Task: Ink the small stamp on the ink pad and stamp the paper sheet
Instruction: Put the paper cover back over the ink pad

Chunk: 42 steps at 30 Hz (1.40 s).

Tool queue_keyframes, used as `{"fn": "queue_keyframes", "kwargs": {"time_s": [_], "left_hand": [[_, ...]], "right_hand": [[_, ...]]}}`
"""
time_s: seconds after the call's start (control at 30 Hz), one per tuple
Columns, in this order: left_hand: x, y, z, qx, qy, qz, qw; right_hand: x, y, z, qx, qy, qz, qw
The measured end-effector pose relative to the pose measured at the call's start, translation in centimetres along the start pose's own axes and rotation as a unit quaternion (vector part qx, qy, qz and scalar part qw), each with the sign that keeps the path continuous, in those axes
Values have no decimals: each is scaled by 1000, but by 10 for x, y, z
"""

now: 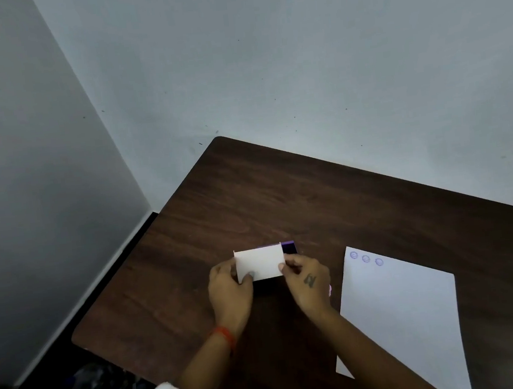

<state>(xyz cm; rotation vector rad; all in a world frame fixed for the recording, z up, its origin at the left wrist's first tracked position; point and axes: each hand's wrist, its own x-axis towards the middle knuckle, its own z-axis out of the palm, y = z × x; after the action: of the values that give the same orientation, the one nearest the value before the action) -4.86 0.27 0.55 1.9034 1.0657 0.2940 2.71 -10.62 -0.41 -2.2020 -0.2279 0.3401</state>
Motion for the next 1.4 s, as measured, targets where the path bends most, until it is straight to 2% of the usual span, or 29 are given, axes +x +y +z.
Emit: {"fn": "queue_keyframes", "kwargs": {"time_s": [0.17, 0.37, 0.87, 1.4], "left_hand": [[5, 17, 20, 11, -33, 10, 999], [8, 20, 37, 24, -60, -19, 998], [10, 12, 53, 47, -47, -44, 997], [11, 8, 55, 52, -51, -46, 996]], "right_hand": [[18, 6, -15, -14, 40, 2, 999], [26, 18, -14, -43, 30, 38, 998], [34, 26, -6, -70, 7, 73, 995], [34, 24, -6, -59, 23, 99, 993]]}}
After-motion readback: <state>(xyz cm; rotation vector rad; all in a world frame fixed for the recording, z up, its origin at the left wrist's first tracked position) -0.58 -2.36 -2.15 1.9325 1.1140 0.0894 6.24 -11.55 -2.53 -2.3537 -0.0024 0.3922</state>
